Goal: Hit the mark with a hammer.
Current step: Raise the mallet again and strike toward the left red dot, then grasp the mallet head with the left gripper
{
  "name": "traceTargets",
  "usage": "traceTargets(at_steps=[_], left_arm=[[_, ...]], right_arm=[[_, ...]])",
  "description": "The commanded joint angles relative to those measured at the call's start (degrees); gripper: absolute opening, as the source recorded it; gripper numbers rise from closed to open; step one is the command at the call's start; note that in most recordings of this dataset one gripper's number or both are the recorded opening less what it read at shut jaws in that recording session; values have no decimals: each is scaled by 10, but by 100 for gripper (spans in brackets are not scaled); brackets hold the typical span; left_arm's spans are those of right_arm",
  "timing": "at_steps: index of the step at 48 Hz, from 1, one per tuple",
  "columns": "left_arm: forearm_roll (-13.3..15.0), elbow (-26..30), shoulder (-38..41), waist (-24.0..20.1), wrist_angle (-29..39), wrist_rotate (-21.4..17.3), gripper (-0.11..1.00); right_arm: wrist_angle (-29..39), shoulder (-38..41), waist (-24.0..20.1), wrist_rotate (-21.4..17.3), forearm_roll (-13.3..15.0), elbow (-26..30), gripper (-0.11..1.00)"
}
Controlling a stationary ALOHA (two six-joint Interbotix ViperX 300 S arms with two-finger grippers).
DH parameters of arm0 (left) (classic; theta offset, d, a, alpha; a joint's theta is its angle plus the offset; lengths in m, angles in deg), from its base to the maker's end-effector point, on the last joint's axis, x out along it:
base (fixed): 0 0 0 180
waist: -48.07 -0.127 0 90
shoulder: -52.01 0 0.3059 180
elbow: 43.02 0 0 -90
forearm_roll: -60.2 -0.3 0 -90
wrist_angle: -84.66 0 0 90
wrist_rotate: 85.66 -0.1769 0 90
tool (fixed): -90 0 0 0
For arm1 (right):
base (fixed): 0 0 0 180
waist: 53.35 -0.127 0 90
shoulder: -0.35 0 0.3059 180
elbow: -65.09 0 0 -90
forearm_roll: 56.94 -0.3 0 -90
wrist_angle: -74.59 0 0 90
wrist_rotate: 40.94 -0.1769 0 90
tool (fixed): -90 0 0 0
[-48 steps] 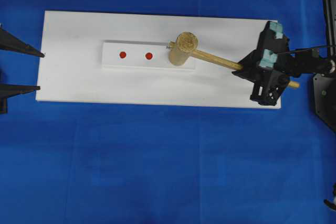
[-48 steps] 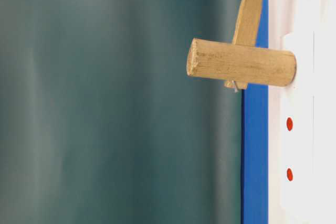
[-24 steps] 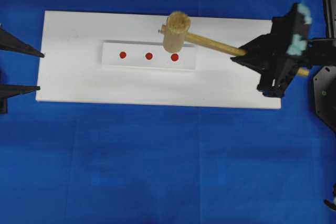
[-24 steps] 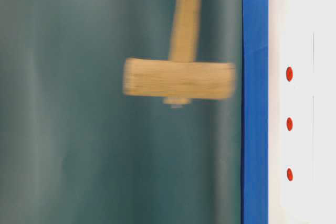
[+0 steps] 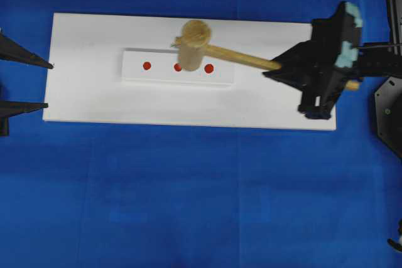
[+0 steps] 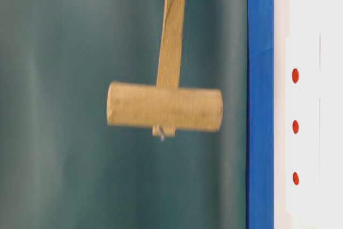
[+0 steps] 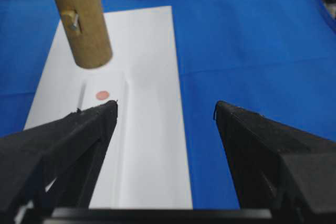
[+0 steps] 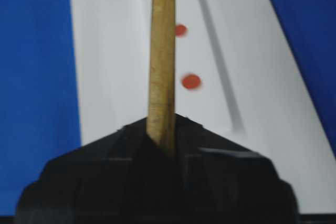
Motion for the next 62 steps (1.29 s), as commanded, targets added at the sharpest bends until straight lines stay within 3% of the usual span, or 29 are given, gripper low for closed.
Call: traceTargets(at_steps=[1, 15, 26, 40, 49, 62], left_arm=[[1, 6, 5, 0, -3, 1, 72], [1, 6, 5, 0, -3, 1, 72], [1, 6, 5, 0, -3, 7, 72], [1, 4, 18, 0, -22, 33, 72], [1, 2, 85, 0, -119, 35, 72], [3, 28, 217, 0, -214, 35, 83]], right_arm=[[2, 24, -9, 3, 6, 46, 1], [14, 128, -44, 18, 53, 156, 1], [32, 187, -52, 28, 64, 220, 1], [32, 194, -52, 29, 65, 225, 1], [24, 194, -52, 29, 64, 225, 1], [19, 193, -52, 30, 64, 224, 1]])
